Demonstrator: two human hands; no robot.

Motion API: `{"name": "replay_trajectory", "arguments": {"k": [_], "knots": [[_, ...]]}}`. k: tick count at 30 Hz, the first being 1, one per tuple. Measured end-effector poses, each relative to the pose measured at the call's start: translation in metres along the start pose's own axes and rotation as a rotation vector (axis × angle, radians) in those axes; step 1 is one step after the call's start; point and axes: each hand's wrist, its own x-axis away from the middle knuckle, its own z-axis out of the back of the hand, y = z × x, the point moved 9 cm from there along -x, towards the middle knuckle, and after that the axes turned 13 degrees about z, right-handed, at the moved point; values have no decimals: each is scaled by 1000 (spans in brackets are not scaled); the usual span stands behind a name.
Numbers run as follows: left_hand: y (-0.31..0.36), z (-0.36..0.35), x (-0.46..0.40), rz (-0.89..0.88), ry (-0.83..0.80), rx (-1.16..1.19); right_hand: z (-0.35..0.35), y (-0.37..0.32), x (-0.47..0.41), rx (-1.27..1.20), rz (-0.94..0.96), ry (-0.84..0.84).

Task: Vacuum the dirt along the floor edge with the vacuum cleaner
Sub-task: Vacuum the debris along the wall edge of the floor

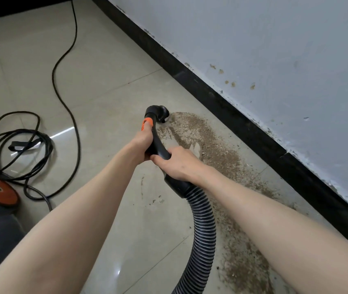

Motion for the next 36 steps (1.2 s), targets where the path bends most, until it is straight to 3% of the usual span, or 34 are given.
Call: {"name": "replay_trajectory", "arguments": {"k": [19,25,33,36], "knots": [[14,-123,3,-57,-125,-211,66,81,39,-89,-113,241],[23,-101,5,-65,-112,-150,63,60,31,-102,-68,224],[17,-10,18,-59,-22,106,24,-16,19,4,69,67],[-2,18,26,-18,-23,102,3,-33,27,68,83,13]]}}
